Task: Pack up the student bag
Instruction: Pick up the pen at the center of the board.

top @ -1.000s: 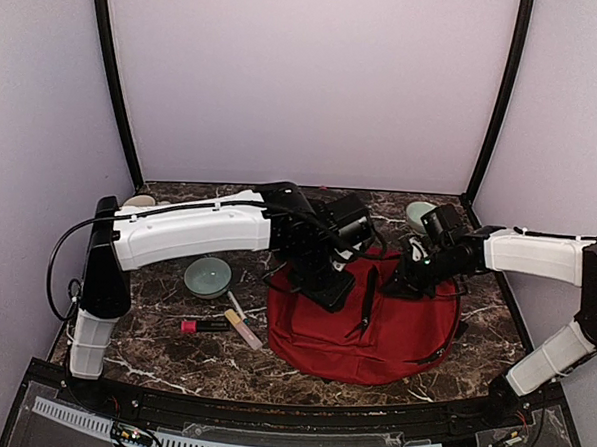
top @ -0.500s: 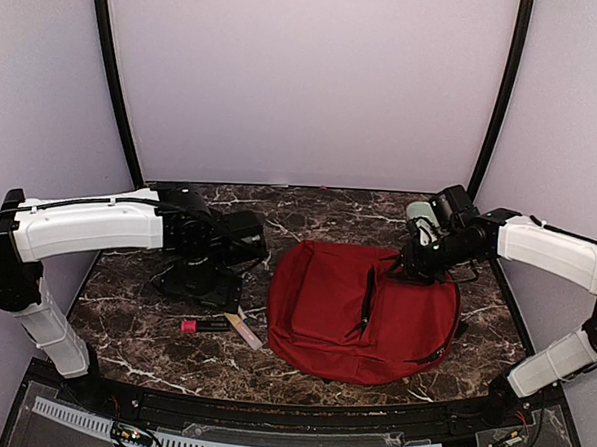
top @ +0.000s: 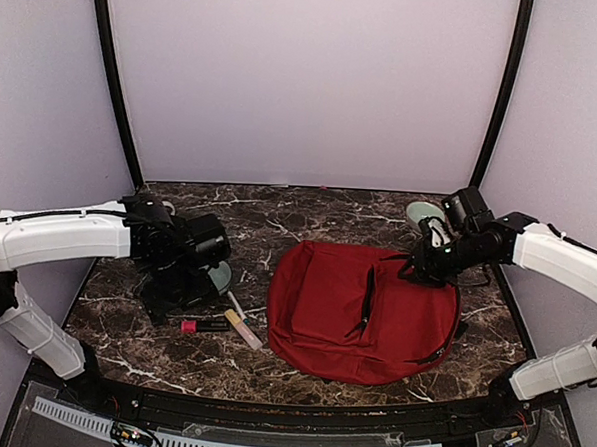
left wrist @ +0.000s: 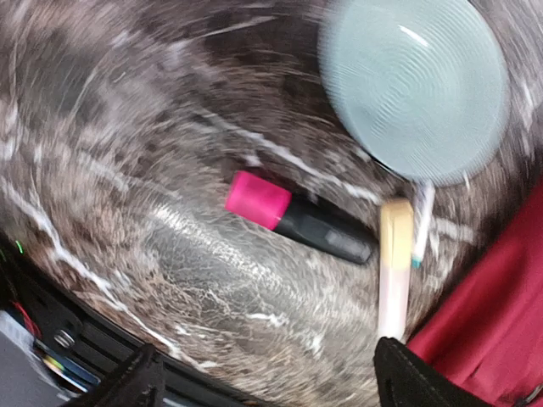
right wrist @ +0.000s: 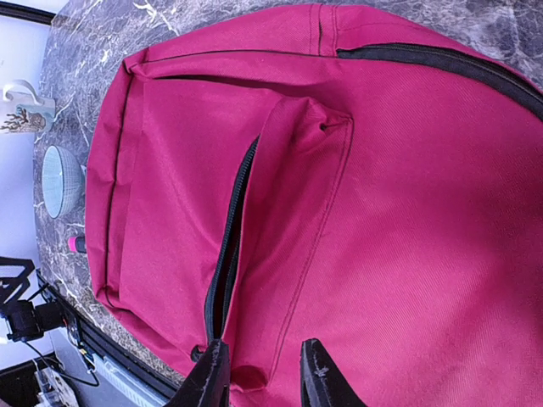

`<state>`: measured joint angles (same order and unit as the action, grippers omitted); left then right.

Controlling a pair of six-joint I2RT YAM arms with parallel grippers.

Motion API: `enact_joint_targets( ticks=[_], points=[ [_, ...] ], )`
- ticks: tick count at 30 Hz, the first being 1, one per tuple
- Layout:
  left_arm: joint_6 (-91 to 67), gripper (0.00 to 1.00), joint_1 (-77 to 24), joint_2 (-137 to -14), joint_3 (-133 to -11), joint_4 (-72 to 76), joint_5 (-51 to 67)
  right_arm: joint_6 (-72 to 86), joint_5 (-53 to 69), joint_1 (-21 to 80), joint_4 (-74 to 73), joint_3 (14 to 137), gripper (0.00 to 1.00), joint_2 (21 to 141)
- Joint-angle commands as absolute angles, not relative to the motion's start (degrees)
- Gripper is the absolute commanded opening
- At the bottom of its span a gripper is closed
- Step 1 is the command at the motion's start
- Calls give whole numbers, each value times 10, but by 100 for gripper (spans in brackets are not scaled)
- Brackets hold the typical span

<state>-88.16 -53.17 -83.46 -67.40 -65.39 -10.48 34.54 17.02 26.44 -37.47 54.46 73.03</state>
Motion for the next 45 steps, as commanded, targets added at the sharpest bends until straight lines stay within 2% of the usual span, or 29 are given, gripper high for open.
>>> enact_joint_targets(
  ticks=[1,3,11,16,28,35,37,45],
  points=[
    [-1162,82,-523,-792,-607,-593,-119,357,151,261,-387,520,31,695],
    [-1204,77,-518,-784,-592,-585,-124,361,145,260,-393,512,31,680],
    [-1192,76,-467,-809,-559,-548,-104,366,120,259,-420,507,31,647],
    [-1215,68,-440,-803,-508,-490,-85,364,104,258,-439,514,31,636],
    [-1191,66,-393,-848,-467,-385,-46,357,69,257,-469,531,31,629],
    [-1173,62,-380,-872,-475,-392,-31,355,56,255,-475,536,31,629],
    [-1165,59,-380,-880,-475,-392,-28,355,55,254,-475,536,31,630],
    [-1138,37,-366,-894,-468,-393,-22,355,52,254,-474,535,31,631]
  ],
)
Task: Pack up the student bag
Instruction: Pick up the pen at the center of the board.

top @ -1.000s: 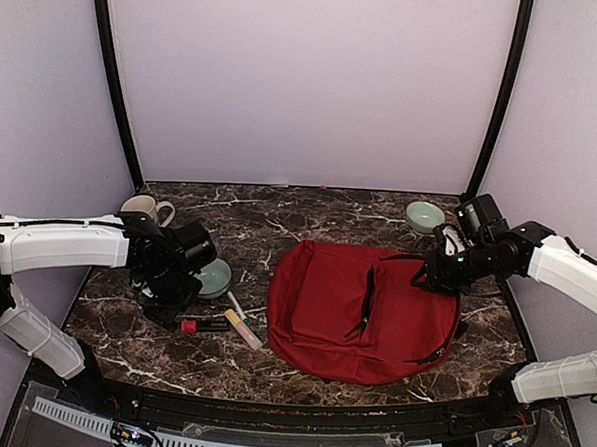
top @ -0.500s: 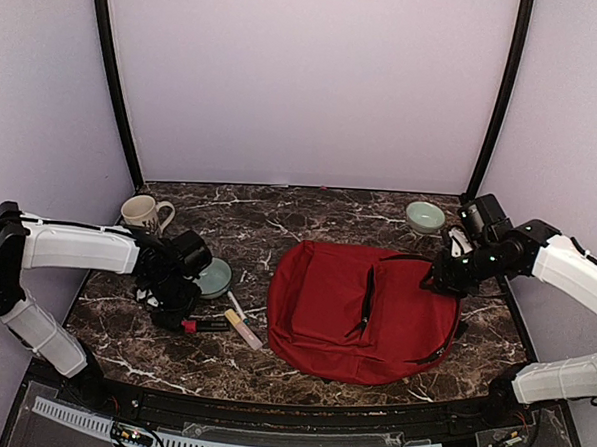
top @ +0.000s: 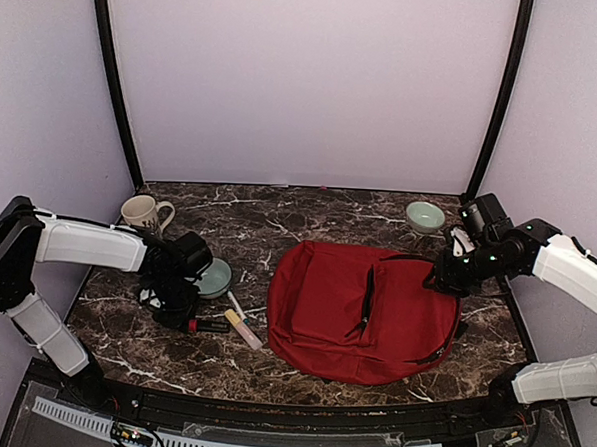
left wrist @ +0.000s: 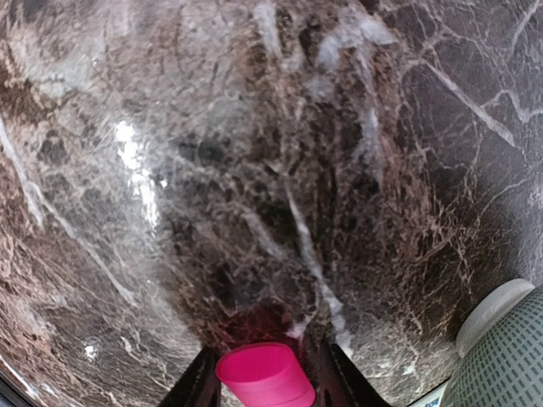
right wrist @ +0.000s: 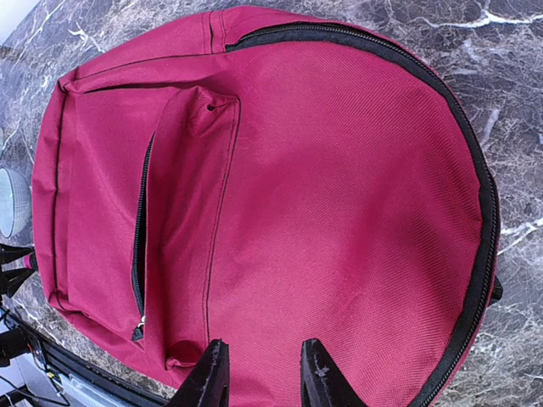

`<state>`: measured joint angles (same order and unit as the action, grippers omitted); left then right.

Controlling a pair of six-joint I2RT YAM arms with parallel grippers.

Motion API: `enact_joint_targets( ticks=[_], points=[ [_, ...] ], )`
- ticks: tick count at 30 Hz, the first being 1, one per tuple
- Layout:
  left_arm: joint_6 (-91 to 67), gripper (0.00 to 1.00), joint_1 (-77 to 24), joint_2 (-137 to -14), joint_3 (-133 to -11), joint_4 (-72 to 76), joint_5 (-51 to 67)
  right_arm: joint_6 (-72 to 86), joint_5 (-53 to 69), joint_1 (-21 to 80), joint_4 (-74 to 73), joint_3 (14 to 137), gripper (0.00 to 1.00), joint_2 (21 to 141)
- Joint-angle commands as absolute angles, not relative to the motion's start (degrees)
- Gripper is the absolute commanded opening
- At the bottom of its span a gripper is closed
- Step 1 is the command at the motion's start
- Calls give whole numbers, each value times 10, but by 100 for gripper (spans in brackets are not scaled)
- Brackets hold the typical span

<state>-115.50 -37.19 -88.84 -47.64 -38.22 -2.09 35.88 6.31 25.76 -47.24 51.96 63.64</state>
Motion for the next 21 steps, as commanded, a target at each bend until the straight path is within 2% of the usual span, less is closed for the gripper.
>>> enact_joint_targets(
  ticks=[1,4,10,15,19,21],
  points=[
    [-1137,32,-365,-890,-461,-393,-22,355,51,253,-474,534,31,631],
    [-1129,23,-364,-875,-446,-394,-21,355,51,253,-470,533,31,631],
    [-1117,20,-364,-820,-431,-442,-22,356,49,253,-463,532,31,626],
    [-1103,12,-365,-723,-427,-459,-30,356,70,253,-432,531,31,606],
    [-1079,2,-365,-671,-431,-423,-17,358,135,253,-367,535,34,593],
    [-1063,0,-369,-667,-449,-405,-13,357,182,253,-330,542,35,597]
  ],
)
